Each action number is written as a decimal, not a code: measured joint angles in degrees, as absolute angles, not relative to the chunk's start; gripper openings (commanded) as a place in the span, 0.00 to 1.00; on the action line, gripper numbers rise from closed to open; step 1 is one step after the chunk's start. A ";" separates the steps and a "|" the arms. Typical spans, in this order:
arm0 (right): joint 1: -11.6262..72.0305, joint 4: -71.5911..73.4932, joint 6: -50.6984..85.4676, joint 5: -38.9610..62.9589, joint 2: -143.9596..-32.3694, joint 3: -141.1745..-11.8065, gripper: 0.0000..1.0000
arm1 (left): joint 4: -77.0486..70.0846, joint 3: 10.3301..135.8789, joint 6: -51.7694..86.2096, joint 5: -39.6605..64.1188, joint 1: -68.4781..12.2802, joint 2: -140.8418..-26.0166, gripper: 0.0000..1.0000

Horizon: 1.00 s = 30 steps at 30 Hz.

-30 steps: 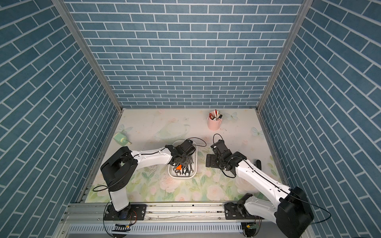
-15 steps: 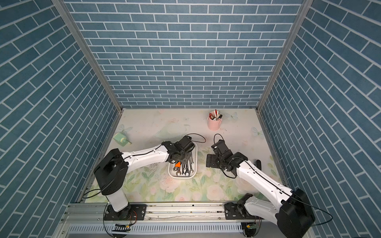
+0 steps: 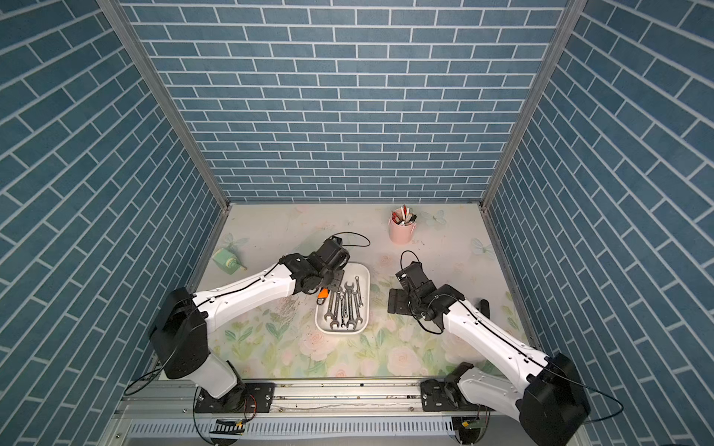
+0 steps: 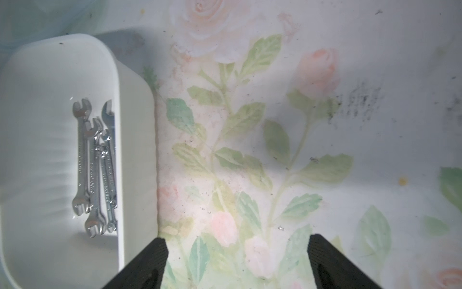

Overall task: Take out the wrench from the storage box
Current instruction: Pick up the wrench from the storage box, then place the wrench at the center of the board.

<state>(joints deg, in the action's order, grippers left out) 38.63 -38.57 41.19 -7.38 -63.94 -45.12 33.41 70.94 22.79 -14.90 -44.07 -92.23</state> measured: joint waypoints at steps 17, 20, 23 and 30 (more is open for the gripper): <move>44.07 -39.90 43.27 -8.69 -67.77 -50.13 0.91 | 21.63 51.07 26.33 -15.38 -31.22 -88.97 0.12; 45.54 -39.83 43.75 -8.38 -69.06 -50.15 0.91 | 19.84 49.32 26.48 -14.57 -31.20 -90.48 0.13; 46.96 -39.83 44.34 -8.19 -70.37 -50.46 0.91 | 18.35 48.18 26.57 -13.85 -31.18 -91.20 0.12; 49.91 -39.70 45.23 -8.16 -73.38 -54.11 0.91 | 15.40 46.61 26.65 -13.21 -31.14 -91.70 0.23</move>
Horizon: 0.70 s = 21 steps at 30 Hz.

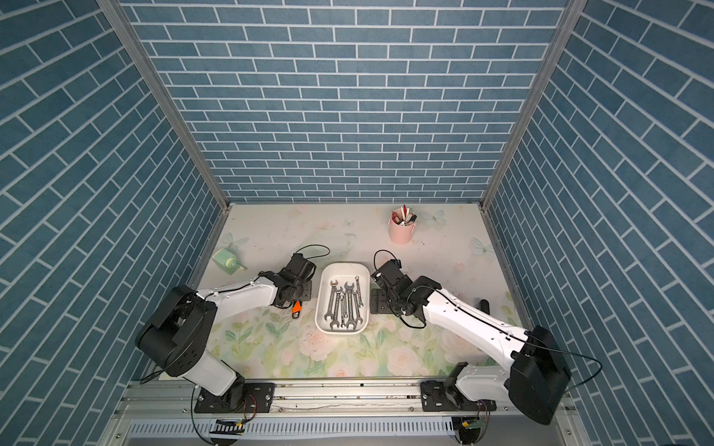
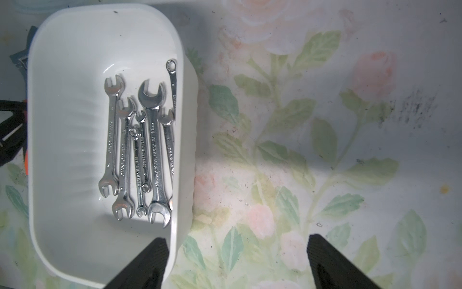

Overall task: Take out the wrench from the storage box
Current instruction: Place the wrench at the center of the board.

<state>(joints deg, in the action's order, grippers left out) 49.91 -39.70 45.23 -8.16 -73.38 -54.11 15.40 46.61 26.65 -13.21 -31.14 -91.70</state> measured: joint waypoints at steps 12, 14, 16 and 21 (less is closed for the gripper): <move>53.91 -41.54 46.19 -9.37 -76.31 -62.02 0.91 | 12.62 45.63 27.46 -12.53 -31.14 -91.48 0.71; 54.57 -41.54 46.33 -10.00 -76.73 -62.96 0.91 | 12.71 45.60 27.51 -12.58 -31.14 -90.72 0.83; 55.42 -41.04 46.35 -10.85 -77.23 -63.26 0.91 | 12.97 45.54 27.51 -12.78 -31.14 -88.90 0.91; 57.54 -37.12 46.33 -13.04 -79.13 -63.26 0.91 | 12.99 45.28 27.68 -14.15 -31.14 -79.81 1.00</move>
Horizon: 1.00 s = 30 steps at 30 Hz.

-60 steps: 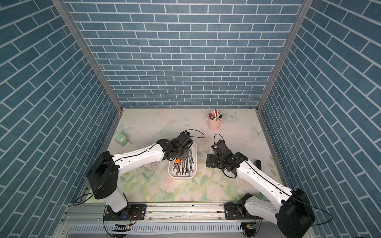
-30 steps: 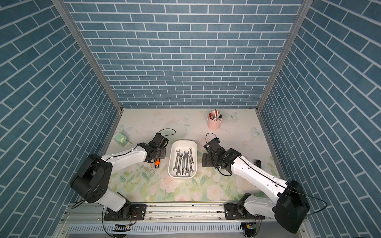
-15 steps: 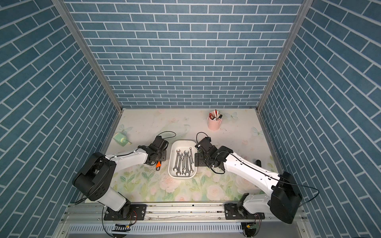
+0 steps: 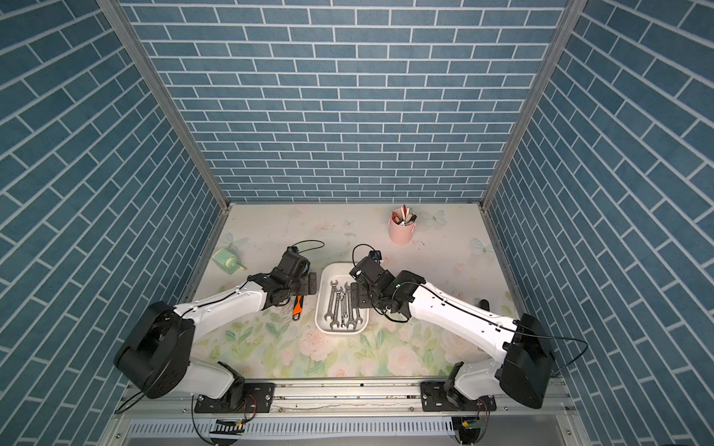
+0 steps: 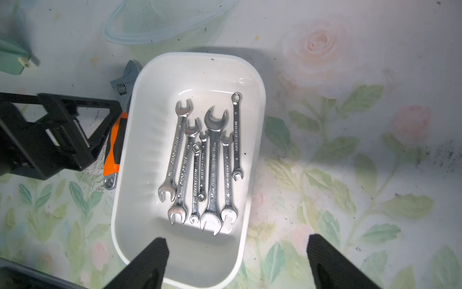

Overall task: Take out the wrench from the storage box
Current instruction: Place the wrench at the center of the board.

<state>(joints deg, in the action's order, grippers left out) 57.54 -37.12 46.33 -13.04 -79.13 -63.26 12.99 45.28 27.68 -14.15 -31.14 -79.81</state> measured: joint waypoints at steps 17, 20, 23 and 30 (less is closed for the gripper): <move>59.64 -24.56 44.51 -14.37 -95.96 -64.62 0.89 | 13.02 38.41 28.10 -20.32 -31.14 -51.05 1.00; 59.64 -24.21 44.47 -13.63 -99.02 -66.04 0.87 | 12.97 38.22 28.10 -21.43 -31.14 -48.38 1.00; 59.64 -23.86 43.94 -13.19 -100.82 -67.09 0.78 | 12.93 37.95 28.12 -22.35 -31.14 -46.68 1.00; 58.94 -23.75 43.00 -12.58 -103.83 -68.51 0.57 | 12.97 37.06 28.80 -24.29 -31.14 -46.06 1.00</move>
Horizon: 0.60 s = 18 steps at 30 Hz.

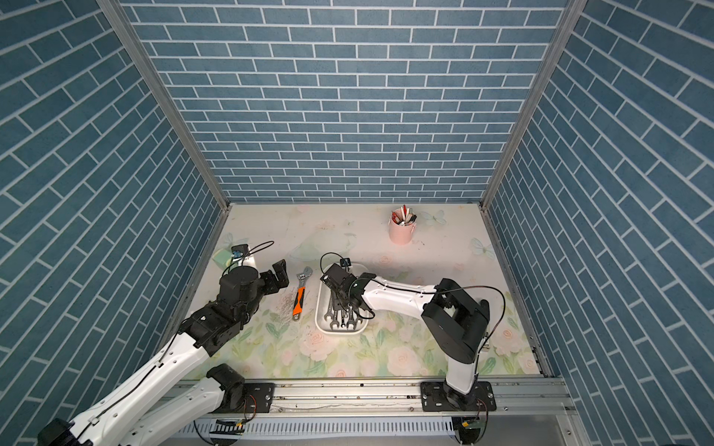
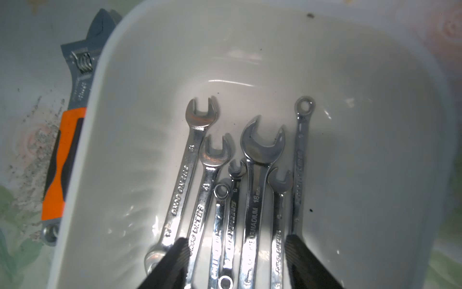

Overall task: Take out the wrench from the storage box
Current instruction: Place the wrench at the center of the board, then pick up the wrench from the storage box.

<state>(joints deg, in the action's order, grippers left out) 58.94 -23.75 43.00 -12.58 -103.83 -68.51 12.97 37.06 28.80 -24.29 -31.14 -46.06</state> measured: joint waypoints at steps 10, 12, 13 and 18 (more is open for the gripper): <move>56.66 -23.99 43.03 -10.87 -106.85 -69.12 0.44 | 12.99 37.06 29.12 -24.86 -31.14 -46.83 1.00; 56.66 -24.14 42.96 -10.39 -108.22 -69.93 0.36 | 12.99 37.04 29.15 -24.84 -31.14 -46.83 1.00; 56.66 -24.18 43.05 -10.26 -108.62 -70.17 0.33 | 12.99 37.04 29.15 -24.84 -31.14 -46.83 1.00; 56.55 -24.88 43.07 -9.80 -109.21 -70.98 0.32 | 12.99 36.99 29.15 -24.82 -31.14 -46.83 1.00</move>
<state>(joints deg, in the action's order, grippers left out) 56.55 -24.88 43.07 -9.80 -109.21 -70.98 12.99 36.99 29.15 -24.82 -31.14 -46.83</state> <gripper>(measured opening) 0.326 0.999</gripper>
